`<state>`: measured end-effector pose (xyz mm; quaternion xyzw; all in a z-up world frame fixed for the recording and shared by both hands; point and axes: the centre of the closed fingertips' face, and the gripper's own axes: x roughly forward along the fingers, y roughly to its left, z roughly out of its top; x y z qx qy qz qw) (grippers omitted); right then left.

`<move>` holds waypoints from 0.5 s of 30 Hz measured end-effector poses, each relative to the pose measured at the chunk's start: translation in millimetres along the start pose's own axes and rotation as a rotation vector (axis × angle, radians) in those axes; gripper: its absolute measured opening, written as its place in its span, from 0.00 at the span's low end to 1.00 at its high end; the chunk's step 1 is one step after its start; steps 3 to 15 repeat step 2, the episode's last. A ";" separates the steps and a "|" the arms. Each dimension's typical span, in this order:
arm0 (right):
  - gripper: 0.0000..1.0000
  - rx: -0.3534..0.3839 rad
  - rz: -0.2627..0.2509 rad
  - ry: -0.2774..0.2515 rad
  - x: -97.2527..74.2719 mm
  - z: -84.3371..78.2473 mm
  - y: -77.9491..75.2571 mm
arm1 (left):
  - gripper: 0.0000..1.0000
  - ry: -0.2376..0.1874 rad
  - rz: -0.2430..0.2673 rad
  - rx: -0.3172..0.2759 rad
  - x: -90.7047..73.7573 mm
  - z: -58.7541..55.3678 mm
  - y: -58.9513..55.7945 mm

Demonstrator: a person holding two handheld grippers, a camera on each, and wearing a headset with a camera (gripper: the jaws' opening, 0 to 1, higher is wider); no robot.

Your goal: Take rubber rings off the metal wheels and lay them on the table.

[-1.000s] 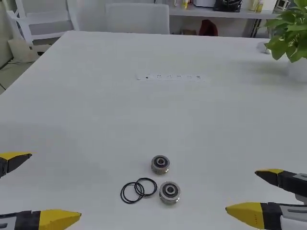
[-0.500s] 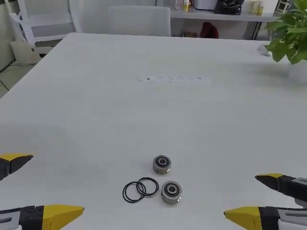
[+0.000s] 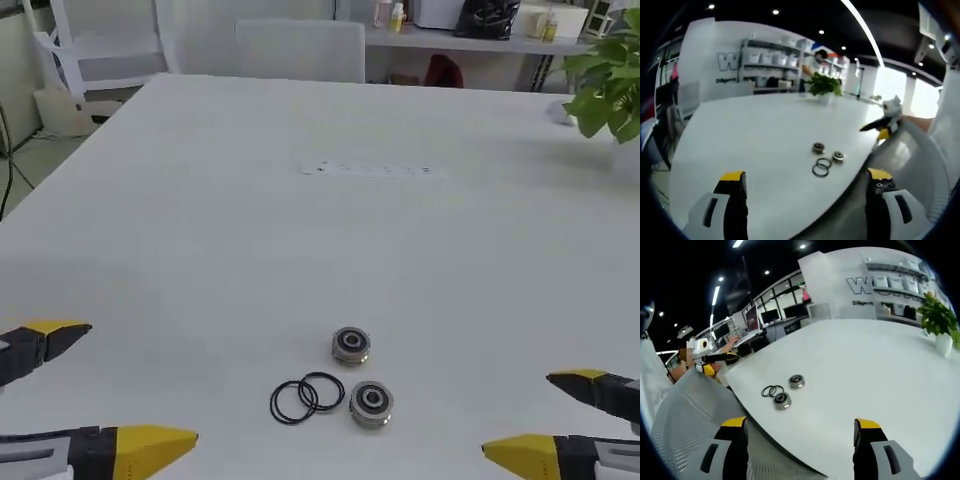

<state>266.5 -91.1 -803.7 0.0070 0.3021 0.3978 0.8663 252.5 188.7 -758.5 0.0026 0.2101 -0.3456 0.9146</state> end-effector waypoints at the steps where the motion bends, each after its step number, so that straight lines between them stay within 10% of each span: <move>1: 0.86 -0.001 -0.004 0.001 0.1 0.1 -0.1 | 1.00 -0.001 0.001 0.002 -0.2 -0.2 0.4; 15: 0.86 -0.002 -0.008 0.000 0.0 0.1 -0.4 | 1.00 -0.005 0.002 -0.002 -0.5 -1.2 2.2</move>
